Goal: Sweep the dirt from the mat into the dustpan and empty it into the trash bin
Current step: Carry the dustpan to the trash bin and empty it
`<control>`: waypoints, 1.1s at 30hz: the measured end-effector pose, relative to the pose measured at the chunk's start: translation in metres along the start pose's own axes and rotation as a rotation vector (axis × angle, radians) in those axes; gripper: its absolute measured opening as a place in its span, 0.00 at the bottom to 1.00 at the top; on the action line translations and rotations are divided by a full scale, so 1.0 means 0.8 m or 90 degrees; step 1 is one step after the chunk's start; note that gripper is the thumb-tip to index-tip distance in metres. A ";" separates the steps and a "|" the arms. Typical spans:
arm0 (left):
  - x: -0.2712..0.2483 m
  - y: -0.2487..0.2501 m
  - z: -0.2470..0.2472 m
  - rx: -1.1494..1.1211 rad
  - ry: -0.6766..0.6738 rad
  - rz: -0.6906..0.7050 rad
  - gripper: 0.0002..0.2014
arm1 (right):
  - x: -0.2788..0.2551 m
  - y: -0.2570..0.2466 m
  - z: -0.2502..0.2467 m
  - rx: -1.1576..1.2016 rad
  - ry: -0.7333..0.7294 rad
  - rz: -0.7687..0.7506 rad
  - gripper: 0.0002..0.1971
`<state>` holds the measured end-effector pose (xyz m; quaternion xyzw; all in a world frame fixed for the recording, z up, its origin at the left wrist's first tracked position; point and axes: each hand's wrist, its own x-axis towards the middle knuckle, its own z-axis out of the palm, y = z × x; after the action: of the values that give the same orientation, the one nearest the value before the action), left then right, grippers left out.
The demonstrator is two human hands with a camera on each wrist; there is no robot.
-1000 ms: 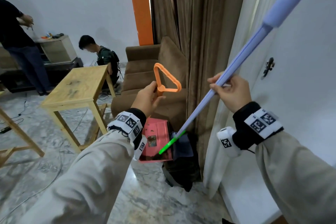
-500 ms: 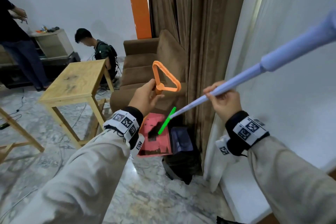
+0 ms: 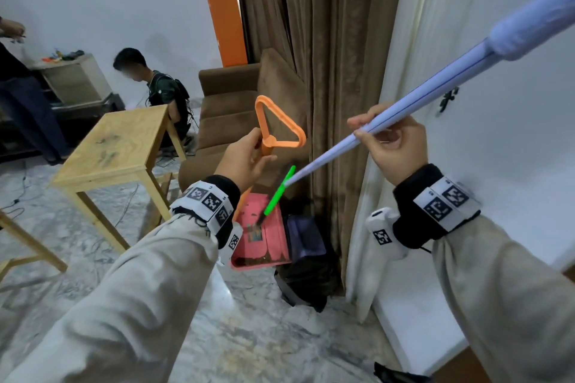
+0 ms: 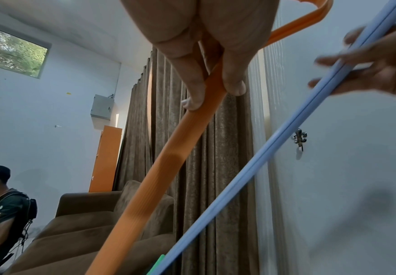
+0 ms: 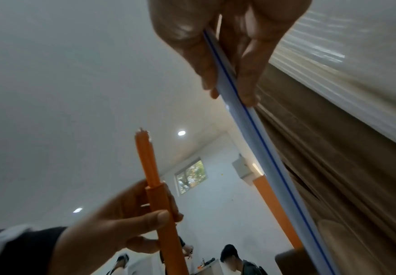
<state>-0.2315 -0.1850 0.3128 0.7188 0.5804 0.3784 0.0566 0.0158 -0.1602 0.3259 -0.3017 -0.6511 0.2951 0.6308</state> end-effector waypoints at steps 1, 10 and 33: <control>0.000 0.000 0.001 0.002 -0.002 -0.002 0.11 | 0.001 0.006 0.005 -0.016 0.045 0.001 0.14; -0.006 -0.006 0.009 0.019 0.013 -0.002 0.10 | -0.043 0.054 0.006 -0.116 -0.088 0.147 0.05; 0.046 0.019 0.034 0.039 -0.057 0.010 0.14 | -0.025 0.019 0.016 -0.023 -0.164 0.069 0.20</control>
<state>-0.2014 -0.1481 0.3187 0.7407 0.5832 0.3285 0.0577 0.0036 -0.1656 0.3013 -0.3075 -0.7145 0.3535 0.5196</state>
